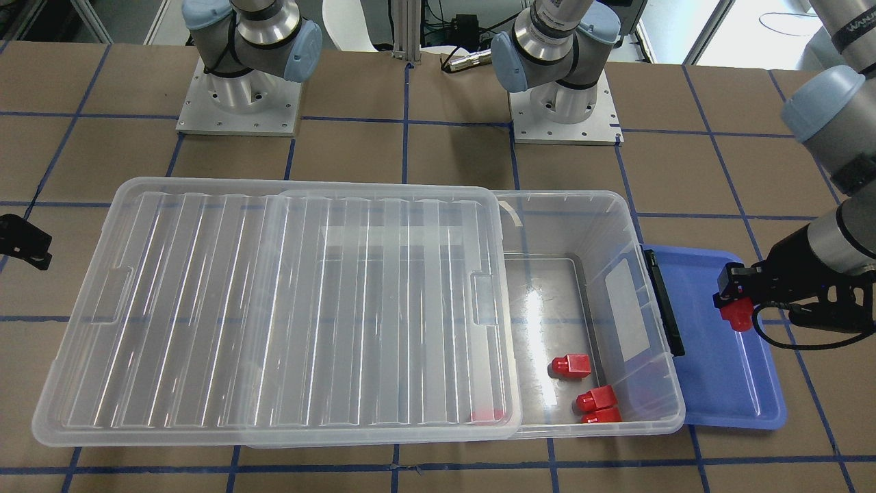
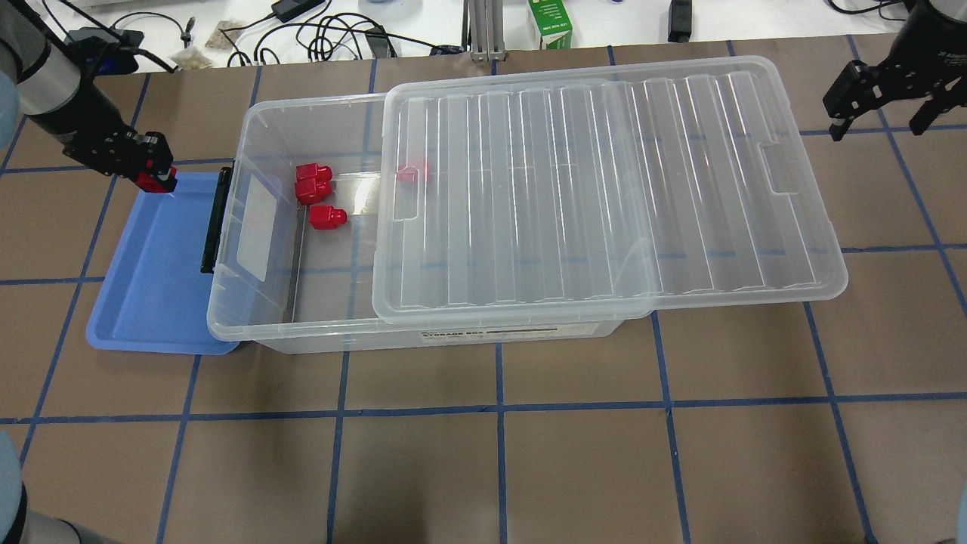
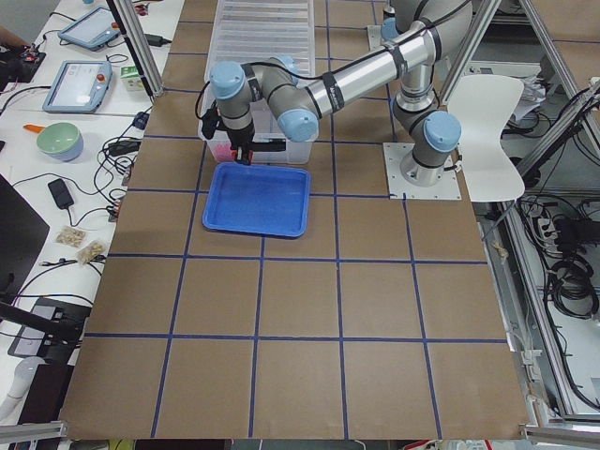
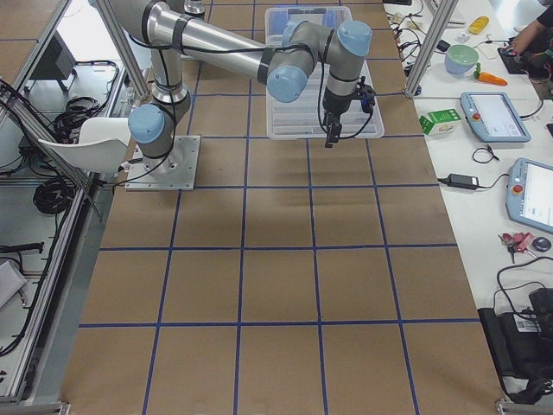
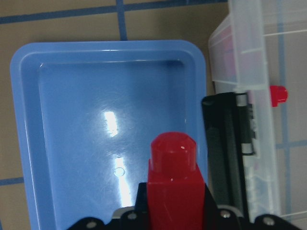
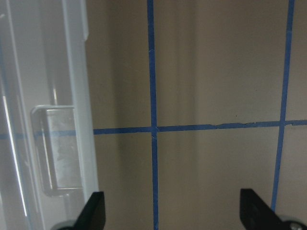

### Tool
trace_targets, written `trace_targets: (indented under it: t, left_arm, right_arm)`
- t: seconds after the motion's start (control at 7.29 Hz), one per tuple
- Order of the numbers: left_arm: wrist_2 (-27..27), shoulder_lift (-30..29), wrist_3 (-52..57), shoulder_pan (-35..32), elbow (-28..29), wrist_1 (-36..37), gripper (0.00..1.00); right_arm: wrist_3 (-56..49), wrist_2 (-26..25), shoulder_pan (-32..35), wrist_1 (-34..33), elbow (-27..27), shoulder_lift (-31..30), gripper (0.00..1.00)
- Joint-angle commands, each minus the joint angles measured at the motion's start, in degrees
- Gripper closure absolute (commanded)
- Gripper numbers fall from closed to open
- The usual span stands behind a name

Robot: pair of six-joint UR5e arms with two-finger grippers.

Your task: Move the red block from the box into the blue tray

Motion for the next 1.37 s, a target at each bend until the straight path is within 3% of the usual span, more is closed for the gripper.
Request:
trace_targets:
  t: [0.0, 0.14, 0.27, 0.41, 0.55, 0.69, 0.82, 0.96, 1.23]
  left_arm:
    - [0.34, -3.82, 2.49, 3.37, -5.55, 6.08, 1.0]
    - [1.22, -5.24, 2.41, 3.55, -9.07, 13.71, 1.0]
    - [1.23, -6.47, 2.23, 3.55, -10.67, 16.49, 1.0]
    - [1.23, -7.18, 2.32, 3.47, -10.95, 16.77, 1.0]
    - [1.23, -7.71, 2.49, 3.55, -10.86, 16.86, 0.91]
    - [2.27, -7.8, 2.41, 3.38, -9.9, 16.78, 0.8]
    - [3.15, -7.63, 2.32, 3.21, -9.89, 16.78, 0.44]
    - [3.25, -6.93, 2.15, 3.03, -9.81, 16.78, 0.26]
    - [3.25, -4.74, 1.88, 2.33, -8.41, 15.56, 0.16]
  right_arm:
    - [0.03, 0.54, -1.19, -0.45, 1.86, 1.89, 0.0]
    - [0.21, 0.63, -1.1, -2.45, 3.17, 2.24, 0.0]
    - [0.39, 0.63, -0.75, -5.96, 4.75, 2.33, 0.0]
    - [0.48, 0.63, -0.58, -7.03, 5.81, 2.24, 0.0]
    - [0.48, 0.71, -0.49, -7.05, 6.0, 2.33, 0.0]
    - [0.48, 0.8, -0.23, -7.05, 6.0, 2.76, 0.0]
    - [1.35, 0.8, 0.91, -7.05, 6.0, 2.94, 0.0]
    - [4.23, 0.72, 1.62, -6.96, 6.0, 2.94, 0.0]
    - [5.57, 0.8, 3.37, -6.87, 6.0, 2.86, 0.0]
